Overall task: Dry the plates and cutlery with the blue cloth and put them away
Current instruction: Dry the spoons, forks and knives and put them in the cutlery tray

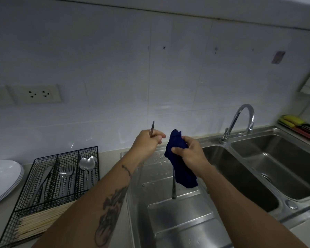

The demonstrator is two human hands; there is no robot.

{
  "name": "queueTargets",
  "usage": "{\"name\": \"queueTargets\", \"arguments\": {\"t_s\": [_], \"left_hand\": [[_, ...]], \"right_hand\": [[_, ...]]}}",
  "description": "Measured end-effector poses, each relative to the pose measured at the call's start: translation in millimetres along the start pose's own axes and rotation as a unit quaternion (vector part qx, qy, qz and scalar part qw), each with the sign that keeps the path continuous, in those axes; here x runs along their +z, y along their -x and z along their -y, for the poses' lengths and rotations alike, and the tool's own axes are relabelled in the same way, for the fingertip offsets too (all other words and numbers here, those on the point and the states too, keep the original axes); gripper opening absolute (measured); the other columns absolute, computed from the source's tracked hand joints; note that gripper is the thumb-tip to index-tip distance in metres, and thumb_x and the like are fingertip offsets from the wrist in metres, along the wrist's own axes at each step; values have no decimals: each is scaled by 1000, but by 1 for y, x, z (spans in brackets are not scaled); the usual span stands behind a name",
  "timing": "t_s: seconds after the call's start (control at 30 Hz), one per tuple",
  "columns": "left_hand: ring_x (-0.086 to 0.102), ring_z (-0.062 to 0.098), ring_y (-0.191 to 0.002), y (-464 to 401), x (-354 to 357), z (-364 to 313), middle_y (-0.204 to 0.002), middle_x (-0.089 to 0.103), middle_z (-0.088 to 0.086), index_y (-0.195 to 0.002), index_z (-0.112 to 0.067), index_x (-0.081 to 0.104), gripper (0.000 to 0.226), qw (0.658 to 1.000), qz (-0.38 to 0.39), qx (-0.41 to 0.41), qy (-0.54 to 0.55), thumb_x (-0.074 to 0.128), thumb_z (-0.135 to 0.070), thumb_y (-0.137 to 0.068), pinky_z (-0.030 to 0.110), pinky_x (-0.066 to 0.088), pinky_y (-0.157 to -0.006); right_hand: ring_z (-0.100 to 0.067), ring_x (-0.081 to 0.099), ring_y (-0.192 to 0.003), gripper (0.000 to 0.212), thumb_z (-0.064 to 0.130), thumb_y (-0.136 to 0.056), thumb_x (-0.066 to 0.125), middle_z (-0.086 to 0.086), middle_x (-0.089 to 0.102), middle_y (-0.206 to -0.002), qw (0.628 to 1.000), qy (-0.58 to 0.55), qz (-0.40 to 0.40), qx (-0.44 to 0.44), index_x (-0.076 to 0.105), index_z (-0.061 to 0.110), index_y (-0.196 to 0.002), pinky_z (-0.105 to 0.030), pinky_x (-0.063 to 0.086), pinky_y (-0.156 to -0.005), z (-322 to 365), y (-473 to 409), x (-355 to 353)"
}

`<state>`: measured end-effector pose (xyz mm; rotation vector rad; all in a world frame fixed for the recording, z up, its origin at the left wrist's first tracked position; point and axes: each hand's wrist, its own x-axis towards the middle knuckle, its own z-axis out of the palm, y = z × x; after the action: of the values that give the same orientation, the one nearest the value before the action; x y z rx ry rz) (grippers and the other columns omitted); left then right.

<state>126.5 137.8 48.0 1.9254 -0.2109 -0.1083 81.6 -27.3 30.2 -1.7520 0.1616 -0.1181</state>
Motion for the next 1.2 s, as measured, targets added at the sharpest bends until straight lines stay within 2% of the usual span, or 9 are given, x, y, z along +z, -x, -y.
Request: {"name": "queueTargets", "arguments": {"t_s": [0.13, 0.23, 0.33, 0.57, 0.67, 0.83, 0.93, 1.03, 1.2], "left_hand": [[68, 12, -88, -8, 2, -17, -90, 73, -2, -89, -17, 73, 12, 1000, 14, -17, 2, 64, -9, -90, 26, 51, -80], [59, 6, -66, -5, 0, -21, -82, 70, -3, -90, -13, 74, 14, 998, 44, -42, 2, 62, -4, -88, 21, 46, -61], [56, 11, -64, -1, 1, -20, -82, 67, 3, -98, -11, 71, 19, 995, 84, -59, -14, 62, -2, -84, 22, 41, -54], [71, 22, -71, -2, 8, -13, -82, 73, 11, -86, -5, 71, 12, 998, 43, -38, -21, 62, -3, -80, 41, 61, -79], [73, 28, -79, -2, 7, -12, -80, 73, 15, -78, 0, 69, 15, 998, 32, -27, -46, 54, 2, -75, 46, 61, -80], [73, 25, -77, -5, 4, -10, -77, 73, 7, -72, -12, 66, 17, 999, -42, -22, 16, 61, -7, -88, 36, 60, -76], [70, 17, -69, -4, -1, -10, -76, 72, 6, -81, -10, 66, 12, 994, -94, -21, 41, 65, -15, -92, 32, 57, -73], [65, 11, -64, 2, -3, -3, -81, 70, 7, -92, -6, 65, 10, 991, -123, -35, 35, 61, -15, -94, 22, 47, -62], [72, 13, -69, 3, 3, 2, -81, 72, 7, -84, -7, 63, 11, 991, -91, -51, 87, 63, -14, -93, 29, 57, -75]], "right_hand": [[-26, 72, -82, 24, 2, -89, 70, -8, 74, -95, 999, 23, 46, -9, 65, 15, -108, -31, 58, -65, -2, 5, 4], [-28, 71, -83, 22, 2, -90, 69, -9, 74, -96, 998, 24, 50, -11, 66, 13, -108, -32, 57, -67, -1, 6, -1], [-26, 70, -80, 17, 2, -92, 66, -11, 74, -94, 999, 16, 35, -21, 68, 11, -107, -32, 57, -66, -1, 6, -2], [-26, 71, -80, 16, 1, -92, 65, -11, 74, -93, 999, 25, 40, -23, 67, 11, -105, -33, 59, -66, -2, 8, 3], [-24, 70, -80, 17, 1, -91, 67, -8, 73, -91, 998, 41, 38, -30, 65, 13, -102, -34, 59, -66, -1, 10, 7], [-25, 70, -79, 17, 5, -89, 69, -9, 73, -91, 996, 55, 56, -35, 65, 13, -104, -36, 61, -68, 2, 16, 8], [-28, 71, -70, 16, 5, -89, 69, -6, 74, -83, 993, 67, 101, 0, 65, 18, -97, -39, 59, -58, -16, 27, 10], [-20, 72, -71, 18, 4, -88, 70, 1, 74, -77, 989, 108, 102, -2, 68, 22, -90, -38, 60, -67, -31, 34, 8], [-18, 67, -65, 15, 1, -88, 67, -3, 71, -73, 990, 120, 59, -33, 68, 16, -86, -36, 57, -64, -21, 30, 10]]}}
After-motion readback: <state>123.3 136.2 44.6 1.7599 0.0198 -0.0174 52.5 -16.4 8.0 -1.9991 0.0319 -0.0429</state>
